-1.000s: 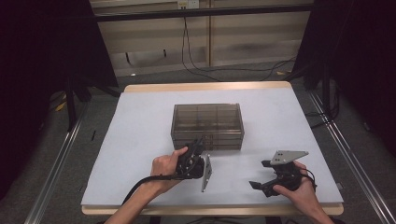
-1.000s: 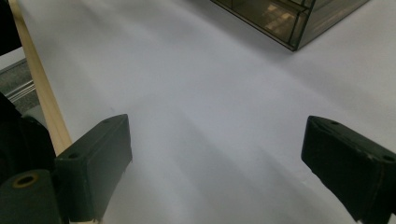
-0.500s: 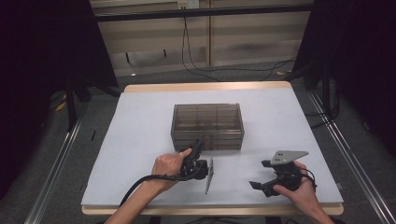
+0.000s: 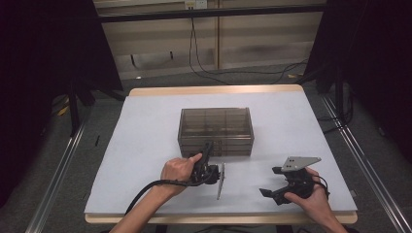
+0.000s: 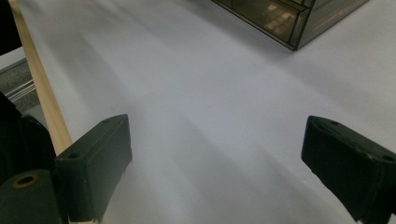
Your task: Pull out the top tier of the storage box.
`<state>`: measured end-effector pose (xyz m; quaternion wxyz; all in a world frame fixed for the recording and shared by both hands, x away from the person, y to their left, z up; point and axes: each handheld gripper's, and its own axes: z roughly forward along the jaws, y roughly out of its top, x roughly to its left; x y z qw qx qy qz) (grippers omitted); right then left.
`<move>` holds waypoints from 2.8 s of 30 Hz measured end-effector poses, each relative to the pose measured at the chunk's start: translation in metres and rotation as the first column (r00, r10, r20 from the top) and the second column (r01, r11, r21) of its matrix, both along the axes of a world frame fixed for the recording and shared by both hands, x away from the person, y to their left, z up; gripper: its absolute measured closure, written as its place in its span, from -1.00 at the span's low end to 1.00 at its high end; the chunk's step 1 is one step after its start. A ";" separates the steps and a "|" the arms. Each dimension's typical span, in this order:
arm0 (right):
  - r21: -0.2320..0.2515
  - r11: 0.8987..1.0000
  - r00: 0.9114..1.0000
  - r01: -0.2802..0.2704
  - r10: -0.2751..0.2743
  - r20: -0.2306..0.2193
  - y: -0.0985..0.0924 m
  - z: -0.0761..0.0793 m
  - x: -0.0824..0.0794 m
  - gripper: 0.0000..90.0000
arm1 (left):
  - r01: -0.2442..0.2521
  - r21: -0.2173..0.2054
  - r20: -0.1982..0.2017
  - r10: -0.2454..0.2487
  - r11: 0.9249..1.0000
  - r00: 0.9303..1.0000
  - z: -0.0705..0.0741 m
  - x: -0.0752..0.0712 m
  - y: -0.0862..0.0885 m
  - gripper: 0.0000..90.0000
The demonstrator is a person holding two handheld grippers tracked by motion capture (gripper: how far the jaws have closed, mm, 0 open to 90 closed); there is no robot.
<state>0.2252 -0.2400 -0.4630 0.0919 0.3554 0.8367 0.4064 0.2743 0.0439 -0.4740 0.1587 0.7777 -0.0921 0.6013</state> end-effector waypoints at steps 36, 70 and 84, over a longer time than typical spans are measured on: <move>0.002 1.000 1.000 -0.003 0.003 -0.004 0.000 0.000 0.000 -0.81 | -0.038 0.034 0.026 0.037 0.999 0.999 0.001 -0.005 -0.007 0.79; 0.003 1.000 1.000 -0.005 0.005 -0.006 0.000 0.000 0.000 -0.81 | -0.014 0.043 0.012 0.013 0.999 1.000 0.003 -0.021 -0.002 0.79; -0.001 1.000 1.000 -0.003 0.003 -0.010 0.001 -0.001 0.000 -0.81 | 0.000 -0.012 -0.044 -0.001 1.000 0.999 0.007 -0.023 0.002 0.78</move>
